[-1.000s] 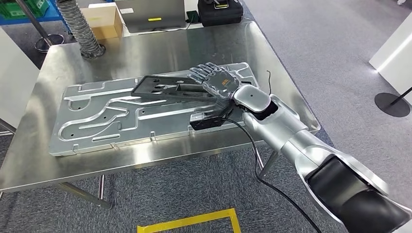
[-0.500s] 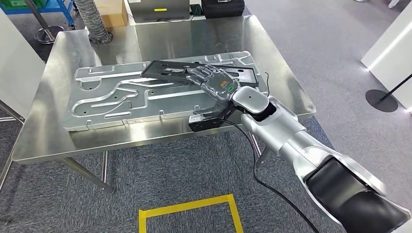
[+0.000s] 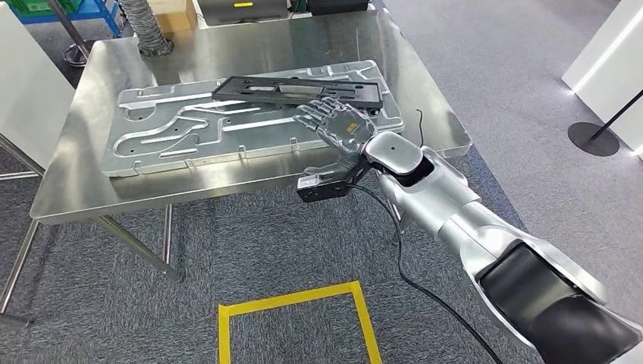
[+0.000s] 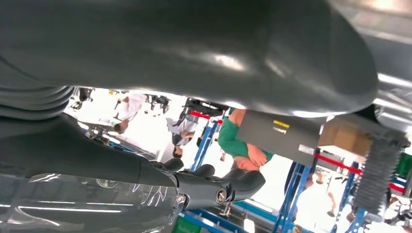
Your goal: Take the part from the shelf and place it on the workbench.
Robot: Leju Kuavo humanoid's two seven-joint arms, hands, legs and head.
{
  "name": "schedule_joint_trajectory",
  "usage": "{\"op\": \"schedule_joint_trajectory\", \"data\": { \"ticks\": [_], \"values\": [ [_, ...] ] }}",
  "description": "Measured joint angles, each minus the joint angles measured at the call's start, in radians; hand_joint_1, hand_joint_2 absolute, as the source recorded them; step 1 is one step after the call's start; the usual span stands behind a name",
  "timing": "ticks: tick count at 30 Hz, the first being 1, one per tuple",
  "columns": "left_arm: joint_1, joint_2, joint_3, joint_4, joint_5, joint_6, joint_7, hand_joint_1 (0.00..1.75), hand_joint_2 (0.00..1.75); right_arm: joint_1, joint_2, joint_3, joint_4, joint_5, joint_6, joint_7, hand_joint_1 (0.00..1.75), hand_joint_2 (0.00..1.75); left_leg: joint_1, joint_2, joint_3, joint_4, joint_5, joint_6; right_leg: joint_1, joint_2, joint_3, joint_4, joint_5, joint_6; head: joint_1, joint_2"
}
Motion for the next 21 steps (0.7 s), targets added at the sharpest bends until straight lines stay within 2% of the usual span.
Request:
{"op": "schedule_joint_trajectory", "data": {
  "ticks": [2,3,4,6,7,8,9,10,11,12,13,14,15,16,17,18,19,21],
  "values": [
    [-0.003,0.001,0.0,0.0,0.0,0.001,0.0,0.0,0.0,-0.003,0.0,0.0,0.001,-0.001,-0.003,0.0,0.0,0.0,-0.003,-0.001,0.105,-0.14,-0.011,0.009,0.002,0.0,-0.025,0.008,0.018,0.009,0.0,0.0],
    [-0.004,0.002,0.0,0.0,0.001,0.001,-0.001,0.0,0.0,-0.005,-0.001,0.0,0.002,-0.004,-0.007,-0.001,0.0,0.0,-0.006,-0.002,0.137,-0.191,-0.026,0.015,0.002,0.0,-0.031,0.01,0.028,0.014,0.0,0.0],
    [-0.004,0.002,0.0,0.0,0.001,0.002,-0.002,0.0,0.0,-0.006,-0.001,0.0,0.003,-0.006,-0.011,-0.002,0.0,0.0,-0.009,-0.002,0.15,-0.219,-0.037,0.021,0.002,-0.001,-0.034,0.008,0.038,0.019,0.0,0.0],
    [-0.001,0.002,0.0,0.0,0.004,0.002,-0.003,0.0,0.0,-0.005,-0.004,-0.001,0.009,-0.017,-0.024,-0.004,0.0,0.0,-0.008,0.0,0.14,-0.229,-0.022,0.036,0.001,0.0,-0.039,0.005,0.049,0.03,0.0,0.0],
    [0.0,0.002,0.0,0.0,0.005,0.003,-0.003,0.0,0.0,-0.003,-0.007,-0.002,0.013,-0.023,-0.033,-0.004,0.0,0.0,-0.006,0.002,0.132,-0.23,-0.011,0.045,0.001,0.002,-0.047,0.017,0.031,0.036,0.0,0.0],
    [0.0,0.002,0.0,0.0,0.007,0.003,-0.004,0.0,0.0,-0.001,-0.011,-0.005,0.017,-0.03,-0.041,-0.005,0.0,0.0,-0.004,0.005,0.121,-0.233,0.002,0.053,0.0,0.004,-0.059,0.049,-0.005,0.041,0.0,0.0],
    [0.0,0.002,0.0,0.0,0.008,0.003,-0.005,0.0,0.0,0.003,-0.017,-0.009,0.021,-0.037,-0.05,-0.006,0.0,0.0,-0.003,0.007,0.11,-0.233,0.014,0.059,-0.002,0.005,-0.076,0.102,-0.056,0.044,0.0,0.0],
    [0.0,0.002,0.0,0.0,0.009,0.004,-0.006,0.0,0.0,0.007,-0.023,-0.014,0.023,-0.042,-0.058,-0.007,0.0,0.0,-0.004,0.006,0.096,-0.233,0.024,0.062,-0.003,0.006,-0.092,0.169,-0.107,0.047,0.0,0.0],
    [0.001,0.002,0.001,0.0,0.01,0.004,-0.007,0.0,0.0,0.014,-0.029,-0.019,0.026,-0.047,-0.064,-0.008,0.0,0.0,-0.004,0.006,0.082,-0.232,0.035,0.064,-0.004,0.006,-0.107,0.237,-0.141,0.05,0.0,0.0],
    [0.002,0.002,0.001,0.0,0.01,0.004,-0.007,0.0,0.0,0.021,-0.035,-0.023,0.029,-0.051,-0.069,-0.01,0.0,0.0,-0.004,0.006,0.068,-0.231,0.045,0.063,-0.005,0.006,-0.111,0.286,-0.152,0.052,0.0,0.0],
    [0.004,0.002,0.002,0.0,0.01,0.005,-0.007,0.0,0.0,0.027,-0.04,-0.026,0.032,-0.053,-0.071,-0.012,0.0,0.0,-0.005,0.006,0.054,-0.229,0.055,0.062,-0.006,0.007,-0.101,0.305,-0.14,0.052,0.0,0.0],
    [0.004,0.002,0.002,0.0,0.011,0.006,-0.007,0.0,0.0,0.032,-0.044,-0.029,0.034,-0.056,-0.073,-0.013,0.0,0.0,-0.005,0.006,0.041,-0.227,0.063,0.06,-0.006,0.007,-0.074,0.287,-0.116,0.051,0.0,0.0],
    [0.004,0.002,0.002,0.0,0.013,0.006,-0.008,0.0,0.0,0.035,-0.046,-0.033,0.036,-0.06,-0.074,-0.014,0.0,0.0,-0.005,0.007,0.029,-0.224,0.071,0.057,-0.007,0.007,-0.03,0.237,-0.092,0.048,0.0,0.0],
    [0.004,0.002,0.003,0.0,0.015,0.007,-0.008,0.0,0.0,0.036,-0.051,-0.039,0.038,-0.067,-0.077,-0.013,0.0,0.0,-0.006,0.007,0.018,-0.221,0.077,0.053,-0.005,0.007,0.022,0.166,-0.084,0.043,0.0,0.0],
    [0.004,0.002,0.003,0.0,0.018,0.009,-0.008,0.0,0.0,0.037,-0.056,-0.048,0.039,-0.08,-0.086,-0.011,0.0,0.0,-0.007,0.008,0.011,-0.218,0.083,0.049,-0.003,0.007,0.071,0.094,-0.089,0.038,0.0,0.0],
    [0.004,0.001,0.005,0.0,0.022,0.011,-0.009,0.0,0.0,0.042,-0.064,-0.062,0.042,-0.1,-0.102,-0.011,0.0,0.0,-0.008,0.009,0.006,-0.218,0.091,0.044,0.0,0.007,0.105,0.039,-0.099,0.035,0.0,0.0],
    [0.004,0.0,0.006,0.0,0.026,0.013,-0.01,0.0,0.0,0.054,-0.076,-0.08,0.049,-0.127,-0.126,-0.014,0.0,0.0,-0.008,0.009,0.003,-0.22,0.099,0.039,0.003,0.007,0.122,0.006,-0.109,0.032,0.0,0.0],
    [0.009,0.0,0.013,0.0,0.034,0.016,-0.014,0.0,0.0,0.103,-0.108,-0.132,0.073,-0.191,-0.194,-0.036,0.0,0.0,-0.005,0.003,0.0,-0.225,0.11,0.029,0.002,0.0,0.126,-0.016,-0.101,0.026,0.0,0.0]
  ]
}}
